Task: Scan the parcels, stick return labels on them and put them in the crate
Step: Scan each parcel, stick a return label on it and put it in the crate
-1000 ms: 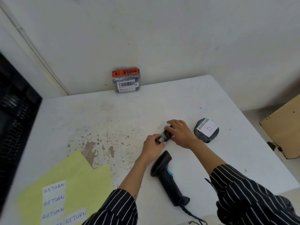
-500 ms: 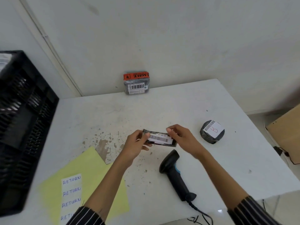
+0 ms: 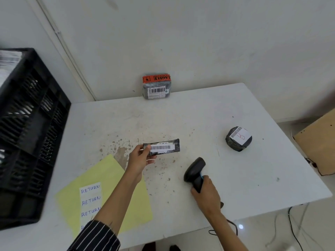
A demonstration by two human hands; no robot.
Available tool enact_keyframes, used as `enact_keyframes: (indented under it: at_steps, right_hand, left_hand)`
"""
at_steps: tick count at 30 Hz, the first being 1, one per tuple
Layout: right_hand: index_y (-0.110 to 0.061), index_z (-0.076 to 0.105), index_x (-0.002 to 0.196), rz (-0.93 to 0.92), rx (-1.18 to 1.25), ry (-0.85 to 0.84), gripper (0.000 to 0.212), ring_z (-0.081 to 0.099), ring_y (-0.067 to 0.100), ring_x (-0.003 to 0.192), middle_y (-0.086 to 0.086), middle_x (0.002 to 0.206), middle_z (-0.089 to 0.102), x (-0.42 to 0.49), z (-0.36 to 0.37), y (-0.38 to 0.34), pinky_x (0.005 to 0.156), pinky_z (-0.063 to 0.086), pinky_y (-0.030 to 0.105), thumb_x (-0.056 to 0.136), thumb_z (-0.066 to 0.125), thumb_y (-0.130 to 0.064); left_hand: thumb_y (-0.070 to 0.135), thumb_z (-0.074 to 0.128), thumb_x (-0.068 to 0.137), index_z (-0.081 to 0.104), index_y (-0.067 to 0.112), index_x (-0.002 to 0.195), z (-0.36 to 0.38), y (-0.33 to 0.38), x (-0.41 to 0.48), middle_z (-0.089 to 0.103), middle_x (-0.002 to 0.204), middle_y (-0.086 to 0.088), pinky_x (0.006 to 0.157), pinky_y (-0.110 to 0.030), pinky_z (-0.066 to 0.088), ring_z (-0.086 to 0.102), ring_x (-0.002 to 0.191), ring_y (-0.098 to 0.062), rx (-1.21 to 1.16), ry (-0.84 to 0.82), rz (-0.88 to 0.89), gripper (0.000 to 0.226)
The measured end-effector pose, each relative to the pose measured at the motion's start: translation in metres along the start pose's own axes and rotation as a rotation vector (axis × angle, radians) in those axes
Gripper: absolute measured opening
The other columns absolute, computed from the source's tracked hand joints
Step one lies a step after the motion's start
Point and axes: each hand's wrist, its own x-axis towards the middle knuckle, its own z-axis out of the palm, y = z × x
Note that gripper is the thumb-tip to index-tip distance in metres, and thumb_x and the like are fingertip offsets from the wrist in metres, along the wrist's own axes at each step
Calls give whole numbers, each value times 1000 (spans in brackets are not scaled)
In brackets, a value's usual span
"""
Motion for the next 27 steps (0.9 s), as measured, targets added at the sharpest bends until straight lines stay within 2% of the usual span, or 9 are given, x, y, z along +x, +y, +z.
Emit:
enact_keyframes:
  at_steps: [2,4,8,11,14,18,22,27]
  right_hand:
    - [-15,45,100,55,210,-45,24,54,14,73,0,88,58,-6,-10,-10,60,41,27,86,61,-27]
    - [-15,46,100,56,383,-72,27,55,11,67,-3,81,58,-14,-20,-24,56,41,23,84,64,-26]
    - [-9,48,93,-13,672,-150,29,53,16,55,10,75,60,-38,-34,-55,54,47,25,83,68,-29]
    - [0,49,98,-60,834,-239,29,53,17,49,13,67,53,-55,-42,-75,52,45,24,86,65,-22]
    - [1,51,100,-105,894,-322,26,50,16,46,13,58,50,-66,-47,-90,51,44,23,87,63,-19]
    - [-2,54,96,-129,912,-339,19,48,16,45,12,54,51,-73,-47,-103,50,43,23,88,62,-18]
    - [-2,54,96,-147,906,-340,18,48,15,44,11,55,50,-76,-45,-107,49,43,22,89,61,-17]
    - [-4,54,98,-165,889,-329,18,49,16,45,8,56,51,-74,-42,-108,50,44,23,88,62,-16]
  left_hand:
    - [18,47,98,54,7,112,-4,-1,1,64,96,-10,68,-28,55,65,75,-20,-15,7,-11,19]
    - [18,48,98,54,7,112,-7,-2,3,64,98,-11,70,-29,55,65,75,-19,-38,15,-30,18]
    - [19,48,98,54,10,111,-12,-2,5,64,101,-11,64,-27,54,66,75,-17,-63,28,-71,17]
    - [20,48,99,54,12,110,-15,-2,7,65,101,-11,62,-26,52,66,74,-16,-76,29,-83,16]
    - [20,48,98,54,12,109,-17,-1,8,66,96,-8,61,-24,53,67,69,-13,-88,31,-90,15]
    - [21,48,98,54,12,111,-20,0,10,66,97,-8,66,-26,54,67,65,-10,-101,40,-94,16]
    - [25,49,98,54,14,111,-23,-1,10,65,106,-8,63,-20,53,67,75,-13,-76,41,-99,18]
    - [28,50,97,54,12,120,-25,-2,10,64,113,-9,57,-17,54,68,83,-15,-62,35,-111,29]
